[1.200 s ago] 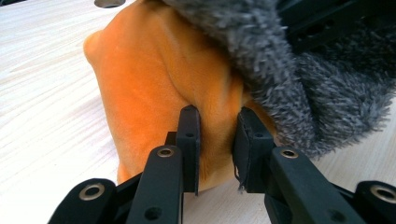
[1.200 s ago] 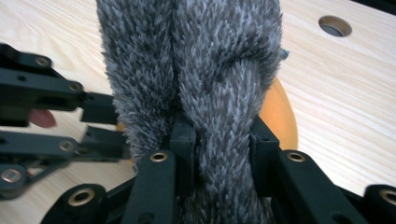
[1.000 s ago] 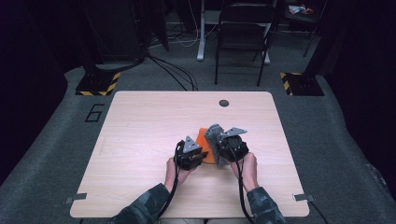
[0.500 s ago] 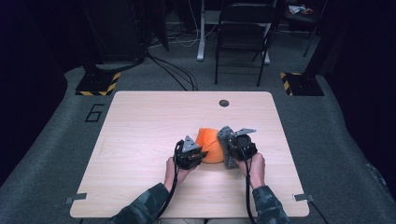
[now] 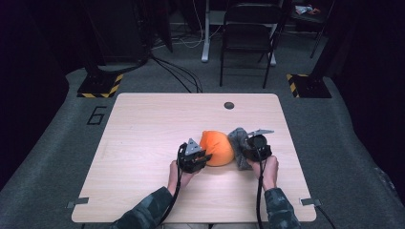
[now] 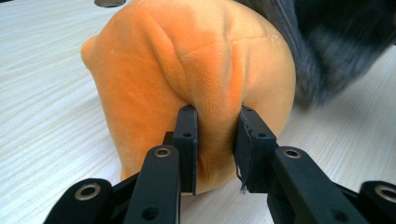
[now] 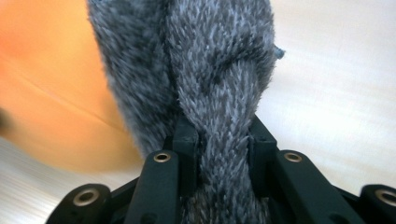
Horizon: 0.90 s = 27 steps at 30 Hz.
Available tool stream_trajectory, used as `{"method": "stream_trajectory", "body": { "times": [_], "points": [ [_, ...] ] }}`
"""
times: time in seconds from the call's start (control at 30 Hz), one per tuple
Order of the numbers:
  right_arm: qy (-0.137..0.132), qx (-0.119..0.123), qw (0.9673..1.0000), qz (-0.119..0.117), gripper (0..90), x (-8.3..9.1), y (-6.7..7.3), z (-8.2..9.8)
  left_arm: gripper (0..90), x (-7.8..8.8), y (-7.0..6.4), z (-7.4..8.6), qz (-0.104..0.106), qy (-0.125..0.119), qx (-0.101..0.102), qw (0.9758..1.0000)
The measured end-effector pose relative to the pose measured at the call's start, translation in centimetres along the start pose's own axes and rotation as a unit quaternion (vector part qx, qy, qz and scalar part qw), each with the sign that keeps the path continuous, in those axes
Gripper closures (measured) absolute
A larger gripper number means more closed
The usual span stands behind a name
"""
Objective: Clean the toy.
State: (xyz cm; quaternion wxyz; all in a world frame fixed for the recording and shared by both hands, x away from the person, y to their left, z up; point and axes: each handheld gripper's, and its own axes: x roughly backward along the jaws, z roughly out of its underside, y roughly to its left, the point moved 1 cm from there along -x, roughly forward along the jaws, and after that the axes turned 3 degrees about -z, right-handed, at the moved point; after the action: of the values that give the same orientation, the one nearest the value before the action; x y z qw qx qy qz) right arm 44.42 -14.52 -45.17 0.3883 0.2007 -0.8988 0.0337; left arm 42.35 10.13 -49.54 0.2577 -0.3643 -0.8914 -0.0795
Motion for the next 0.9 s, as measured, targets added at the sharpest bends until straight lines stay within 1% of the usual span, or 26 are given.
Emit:
{"method": "stream_trajectory", "body": {
  "times": [0.03, 0.07, 0.1, 0.17, 0.2, 0.27, 0.3, 0.33, 0.37, 0.4, 0.43, 0.47, 0.5, 0.53, 0.57, 0.63, 0.7, 0.73, 0.8, 0.83, 0.9],
  "points": [
    [-0.016, 0.006, 0.9998, -0.01, 71.0, 0.7, 0.4, -0.5, 71.8, 0.0, -0.1, 0.0, -0.003, -0.003, -0.001, 1.0],
    [-0.031, 0.017, 0.9992, -0.019, 71.0, 1.3, 0.9, -0.9, 71.8, 0.0, -0.1, 0.0, -0.001, -0.001, -0.003, 1.0],
    [-0.043, 0.021, 0.9983, -0.033, 70.8, 1.8, 1.6, -1.3, 71.8, 0.0, -0.1, 0.0, 0.0, 0.0, -0.003, 1.0],
    [-0.057, 0.043, 0.9963, -0.047, 70.5, 2.3, 3.2, -1.9, 71.7, 0.0, -0.1, 0.0, 0.002, 0.002, -0.006, 1.0],
    [-0.06, 0.054, 0.9952, -0.055, 70.3, 2.3, 4.1, -2.0, 71.6, 0.1, -0.2, 0.0, 0.002, 0.003, -0.008, 1.0],
    [-0.056, 0.079, 0.9932, -0.065, 69.9, 1.9, 5.7, -1.9, 71.6, 0.1, -0.2, 0.0, 0.001, 0.003, -0.012, 0.9999],
    [-0.049, 0.087, 0.9927, -0.068, 69.4, 1.5, 6.3, -1.8, 71.6, 0.1, -0.2, 0.0, 0.001, 0.004, -0.012, 0.9999],
    [-0.036, 0.1, 0.9926, -0.06, 68.9, 0.9, 6.8, -1.6, 71.6, 0.1, -0.2, 0.0, 0.001, 0.004, -0.012, 0.9999],
    [-0.026, 0.105, 0.9932, -0.043, 68.4, 0.3, 7.1, -1.4, 71.6, 0.1, -0.2, 0.0, 0.001, 0.005, -0.014, 0.9999],
    [-0.023, 0.106, 0.9936, -0.031, 68.4, -0.2, 7.1, -1.1, 71.6, 0.1, -0.2, 0.1, 0.003, 0.007, -0.018, 0.9998],
    [-0.018, 0.102, 0.9942, -0.027, 68.4, -0.4, 6.8, -0.9, 71.6, 0.1, -0.3, 0.1, 0.004, 0.007, -0.016, 0.9998],
    [-0.017, 0.098, 0.9947, -0.028, 68.3, -0.5, 6.5, -0.8, 71.6, 0.1, -0.3, 0.0, 0.001, 0.006, -0.023, 0.9997],
    [-0.016, 0.097, 0.9949, -0.026, 68.3, -0.4, 6.1, -0.8, 71.6, 0.0, -0.4, 0.0, -0.001, 0.004, -0.022, 0.9997],
    [-0.012, 0.099, 0.9949, -0.015, 68.4, -0.4, 5.8, -0.8, 71.6, 0.0, -0.3, 0.0, 0.001, 0.005, -0.021, 0.9998],
    [-0.008, 0.095, 0.9954, -0.007, 68.4, -0.4, 5.5, -0.7, 71.7, 0.0, -0.2, 0.0, 0.002, 0.005, -0.02, 0.9998],
    [-0.002, 0.085, 0.9963, -0.007, 68.5, -0.5, 4.9, -0.4, 71.7, 0.0, -0.2, 0.0, 0.003, 0.004, -0.018, 0.9998],
    [0.005, 0.079, 0.9969, -0.002, 68.5, -0.7, 4.2, -0.2, 71.6, 0.0, -0.3, 0.0, 0.002, 0.004, -0.02, 0.9998],
    [0.011, 0.07, 0.9975, -0.003, 68.6, -0.8, 3.9, -0.1, 71.6, 0.0, -0.3, 0.0, 0.002, 0.003, -0.02, 0.9998],
    [0.013, 0.071, 0.9974, -0.001, 68.7, -1.1, 3.2, 0.1, 71.6, 0.0, -0.2, 0.0, 0.003, 0.003, -0.018, 0.9998],
    [0.018, 0.064, 0.9978, 0.003, 68.7, -1.2, 3.0, 0.2, 71.6, 0.0, -0.2, 0.0, 0.004, 0.003, -0.018, 0.9998],
    [0.024, 0.062, 0.9978, 0.008, 68.8, -1.6, 2.4, 0.5, 71.5, 0.0, -0.2, 0.1, 0.004, 0.003, -0.018, 0.9998]
  ]
}}
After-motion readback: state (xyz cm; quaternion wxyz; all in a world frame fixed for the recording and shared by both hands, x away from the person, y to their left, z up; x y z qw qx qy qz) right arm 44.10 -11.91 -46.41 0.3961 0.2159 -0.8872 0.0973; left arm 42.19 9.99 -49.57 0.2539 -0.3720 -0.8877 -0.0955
